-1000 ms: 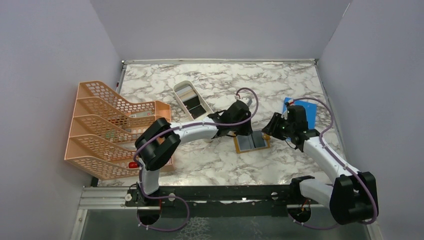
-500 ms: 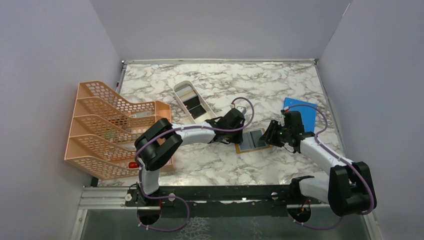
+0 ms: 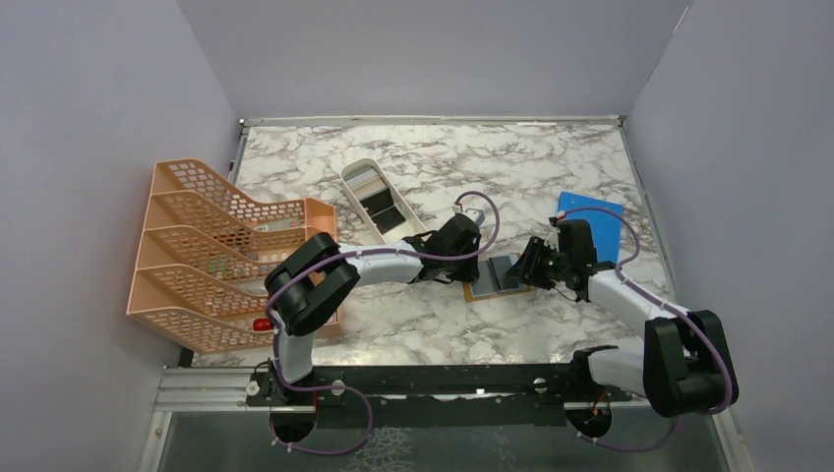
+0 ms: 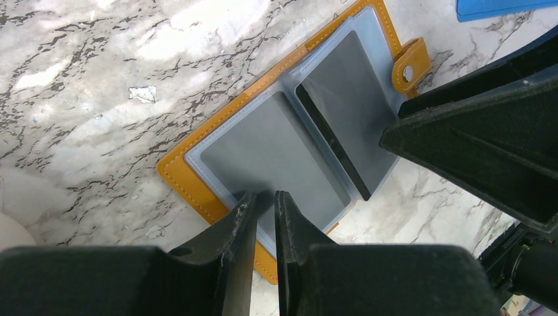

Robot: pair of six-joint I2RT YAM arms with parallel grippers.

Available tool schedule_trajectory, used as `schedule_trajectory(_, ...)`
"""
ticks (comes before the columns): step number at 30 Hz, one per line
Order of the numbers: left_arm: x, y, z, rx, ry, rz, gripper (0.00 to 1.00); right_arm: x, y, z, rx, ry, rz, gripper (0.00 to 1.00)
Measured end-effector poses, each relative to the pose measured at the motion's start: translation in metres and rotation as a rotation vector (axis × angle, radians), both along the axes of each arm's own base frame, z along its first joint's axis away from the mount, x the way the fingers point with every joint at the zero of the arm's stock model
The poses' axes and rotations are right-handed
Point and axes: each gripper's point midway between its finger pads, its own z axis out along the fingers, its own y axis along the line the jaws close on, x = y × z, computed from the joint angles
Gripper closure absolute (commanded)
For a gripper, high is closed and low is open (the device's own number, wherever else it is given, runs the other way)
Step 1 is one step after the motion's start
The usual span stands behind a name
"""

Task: Put the credit cards into the card holder
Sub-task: Turn over the card slot in the card holder.

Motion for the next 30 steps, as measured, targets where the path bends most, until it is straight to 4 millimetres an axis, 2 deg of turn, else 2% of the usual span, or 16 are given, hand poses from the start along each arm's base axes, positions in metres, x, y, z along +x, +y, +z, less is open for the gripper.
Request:
schedule_trajectory(8, 0.000, -0.001, 0.000, -0.005, -0.004, 0.000, 0.80, -0.005, 0.012, 0.005, 0.071, 0.001, 0.040, 0.54)
schedule_trajectory(16, 0.001, -0.001, 0.000, -0.005, -0.004, 0.000, 0.80, -0.008, 0.029, 0.027, 0.182, -0.043, 0.088, 0.54)
schedule_trajectory(20, 0.000, -0.001, 0.000, -0.007, -0.002, 0.003, 0.79, -0.013, 0.036, 0.031, 0.231, -0.037, 0.110, 0.54)
schedule_trajectory(24, -0.001, 0.001, 0.002, -0.002, 0.003, 0.004, 0.75, -0.015, 0.042, 0.043, 0.272, -0.058, 0.134, 0.54)
schedule_trajectory(27, -0.002, 0.004, 0.012, -0.004, 0.002, 0.006, 0.71, -0.016, 0.047, 0.054, 0.306, -0.086, 0.157, 0.54)
schedule_trajectory(30, 0.003, 0.006, 0.038, -0.043, -0.025, 0.018, 0.68, -0.017, 0.051, 0.059, 0.337, -0.088, 0.173, 0.54)
